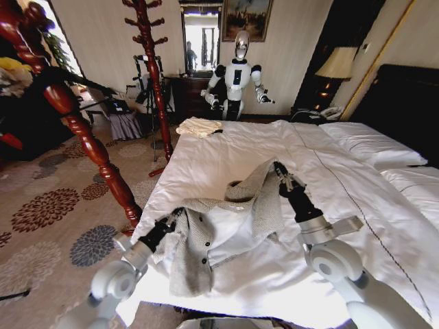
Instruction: Pick up the clothes from the bed and hang them on the clothes hanger.
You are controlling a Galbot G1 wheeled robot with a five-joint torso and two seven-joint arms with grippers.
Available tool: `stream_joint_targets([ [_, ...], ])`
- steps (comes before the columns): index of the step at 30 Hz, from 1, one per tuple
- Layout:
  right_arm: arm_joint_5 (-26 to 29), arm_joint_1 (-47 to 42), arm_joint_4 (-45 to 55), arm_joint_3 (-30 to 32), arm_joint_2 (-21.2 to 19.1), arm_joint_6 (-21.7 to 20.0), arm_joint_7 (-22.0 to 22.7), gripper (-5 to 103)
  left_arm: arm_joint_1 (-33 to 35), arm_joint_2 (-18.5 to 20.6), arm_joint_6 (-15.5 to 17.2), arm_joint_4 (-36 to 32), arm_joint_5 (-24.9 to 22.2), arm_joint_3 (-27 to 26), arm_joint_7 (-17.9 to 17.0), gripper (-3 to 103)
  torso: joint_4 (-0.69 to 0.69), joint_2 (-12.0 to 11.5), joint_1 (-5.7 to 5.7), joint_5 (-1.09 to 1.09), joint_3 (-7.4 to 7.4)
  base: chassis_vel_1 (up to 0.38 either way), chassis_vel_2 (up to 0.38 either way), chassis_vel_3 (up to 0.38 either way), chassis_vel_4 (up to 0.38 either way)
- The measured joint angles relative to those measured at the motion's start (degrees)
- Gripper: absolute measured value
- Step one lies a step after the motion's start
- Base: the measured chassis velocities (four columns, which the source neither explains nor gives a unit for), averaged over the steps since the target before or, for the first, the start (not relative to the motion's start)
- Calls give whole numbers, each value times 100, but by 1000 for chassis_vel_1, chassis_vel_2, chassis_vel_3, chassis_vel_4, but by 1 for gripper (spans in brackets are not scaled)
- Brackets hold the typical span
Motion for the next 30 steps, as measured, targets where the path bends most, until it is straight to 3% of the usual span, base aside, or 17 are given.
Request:
stream_joint_targets([
  [5,1,71,-134,-69,33,9,-18,0,-209,-124,-132,284,393,51,-270,15,0,0,0,1,0,0,0,0,0],
  [7,80,147,-155,-69,55,31,-46,0,-206,-204,-214,386,1121,-121,-565,26,1,0,0,0,0,0,0,0,0],
  [8,80,147,-155,-69,55,31,-46,0,-206,-204,-214,386,1121,-121,-565,26,1,0,0,0,0,0,0,0,0],
  [10,155,198,-156,-47,87,52,-70,0,-87,-284,-269,357,1773,-318,-767,36,2,0,0,0,0,0,0,0,0],
  [12,187,208,-153,-34,102,56,-71,0,-34,-315,-307,316,1987,-373,-832,36,3,0,0,0,0,0,0,0,0],
  [14,231,238,-154,-1,150,65,-71,0,172,-381,-489,148,2537,-481,-876,47,1,0,0,1,0,0,0,0,0],
  [16,239,277,-171,3,170,69,-71,0,305,-409,-724,7,2799,-531,-700,58,3,0,0,1,0,0,0,0,0],
  [17,239,277,-171,3,170,69,-71,0,305,-409,-724,7,2799,-531,-700,58,3,0,0,1,0,0,0,0,0],
  [18,246,303,-183,2,181,70,-72,0,357,-413,-1017,-92,2785,-552,-421,64,3,0,0,1,0,0,0,0,0],
  [19,250,325,-196,3,190,70,-71,0,382,-414,-1340,-222,2545,-558,49,64,2,0,0,1,0,0,0,0,0],
  [21,251,338,-211,-5,200,70,-72,0,399,-421,-1634,-480,1912,-485,870,76,0,0,0,1,0,0,0,0,0],
  [22,251,338,-211,-5,200,70,-72,0,399,-421,-1634,-480,1912,-485,870,76,0,0,0,1,0,0,0,0,0],
  [24,241,334,-220,-12,208,70,-71,0,398,-447,-1565,-605,1620,-302,1229,86,0,0,0,3,0,0,0,0,0],
  [25,235,328,-221,-13,215,70,-71,0,383,-466,-1505,-573,1652,-191,1248,92,0,1,0,2,0,0,0,0,0],
  [27,231,324,-222,-14,220,70,-71,0,367,-481,-1450,-519,1737,-97,1219,92,0,1,0,1,0,0,0,0,0],
  [30,226,301,-222,1,224,70,-71,0,362,-514,-1198,-243,2464,442,777,100,0,0,0,1,0,0,0,0,0],
])
